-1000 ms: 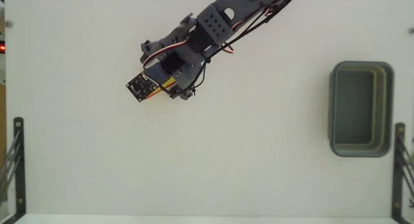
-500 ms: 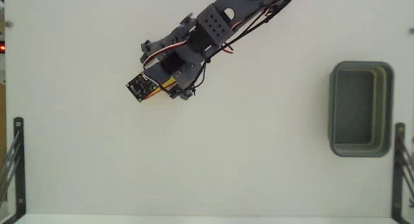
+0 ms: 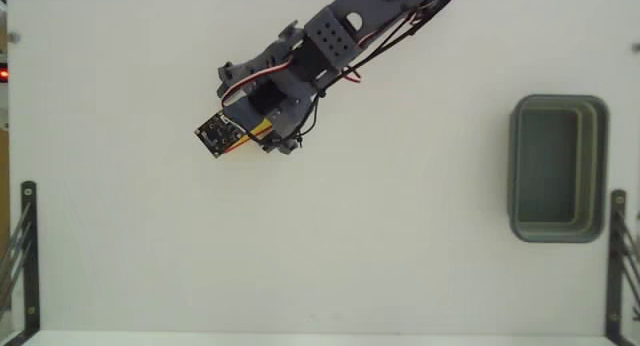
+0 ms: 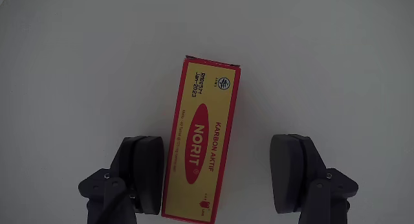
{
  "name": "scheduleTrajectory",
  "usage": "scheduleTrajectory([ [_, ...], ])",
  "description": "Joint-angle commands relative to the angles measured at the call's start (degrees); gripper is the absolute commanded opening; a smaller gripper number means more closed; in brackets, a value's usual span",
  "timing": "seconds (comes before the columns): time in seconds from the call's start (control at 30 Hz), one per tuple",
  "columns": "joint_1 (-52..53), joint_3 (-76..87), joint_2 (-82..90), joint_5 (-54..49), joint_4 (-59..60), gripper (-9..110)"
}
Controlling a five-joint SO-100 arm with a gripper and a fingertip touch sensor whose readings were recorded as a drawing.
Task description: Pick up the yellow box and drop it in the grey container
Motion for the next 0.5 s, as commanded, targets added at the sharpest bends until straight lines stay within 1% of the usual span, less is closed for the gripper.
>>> scheduleTrajectory([
  [0.0,0.46,0.06,1.43,0.26,-0.92,101],
  [0.47,0.46,0.06,1.43,0.26,-0.92,97],
])
